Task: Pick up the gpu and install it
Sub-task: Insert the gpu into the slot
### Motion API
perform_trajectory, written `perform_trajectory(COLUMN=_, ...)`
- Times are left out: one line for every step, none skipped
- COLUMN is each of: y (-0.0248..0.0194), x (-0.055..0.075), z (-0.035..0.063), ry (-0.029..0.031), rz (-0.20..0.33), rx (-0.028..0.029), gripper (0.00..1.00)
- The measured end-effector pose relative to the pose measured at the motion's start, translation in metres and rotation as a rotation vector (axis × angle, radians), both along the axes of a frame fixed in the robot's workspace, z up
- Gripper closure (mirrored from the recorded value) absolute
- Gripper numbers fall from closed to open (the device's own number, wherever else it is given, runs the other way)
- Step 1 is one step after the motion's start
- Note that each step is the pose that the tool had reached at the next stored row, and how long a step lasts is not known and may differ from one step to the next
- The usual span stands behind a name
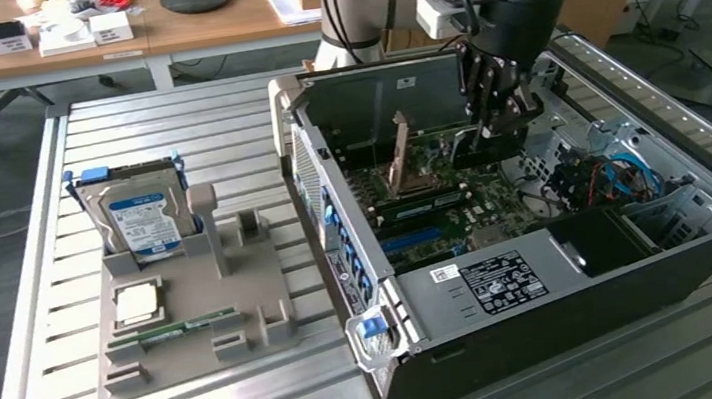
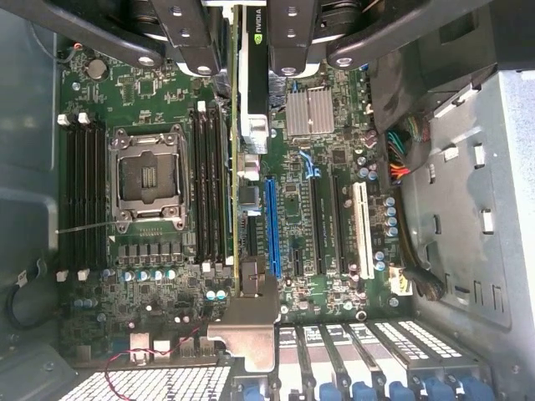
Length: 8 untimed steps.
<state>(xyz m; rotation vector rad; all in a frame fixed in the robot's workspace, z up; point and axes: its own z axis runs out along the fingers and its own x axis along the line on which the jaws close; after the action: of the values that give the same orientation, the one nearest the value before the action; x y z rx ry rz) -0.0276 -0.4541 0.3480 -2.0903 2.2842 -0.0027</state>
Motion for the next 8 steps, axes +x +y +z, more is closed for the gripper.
perform_trajectory(y=0.0, x=0.0, z=0.0, ry=0.0, rz=0.0, rx=0.0, gripper=0.73)
perform_trajectory(y=0.0, x=0.0, z=0.0, ry=0.0, rz=0.0, rx=0.0, gripper=0.73)
perform_trajectory(y=0.0, x=0.0, z=0.0, ry=0.0, rz=0.0, rx=0.0, gripper=0.73)
perform_trajectory(y=0.0, x=0.0, z=-0.0003, ry=0.0, rz=0.0, rx=0.0001, gripper=0.73)
perform_trajectory(y=0.0, x=0.0, z=-0.0011, ry=-0.0002, rz=0.0, rx=0.0005, gripper=0.73)
perform_trajectory(y=0.0, x=0.0, z=-0.002, ry=-0.0001, rz=0.0, rx=0.0003, gripper=0.73)
perform_trajectory(y=0.0, x=0.0, z=-0.003, ry=0.0, rz=0.0, rx=0.0, gripper=0.73)
perform_trajectory(y=0.0, x=0.0, z=-0.0041, ry=0.0, rz=0.0, rx=0.0, gripper=0.73)
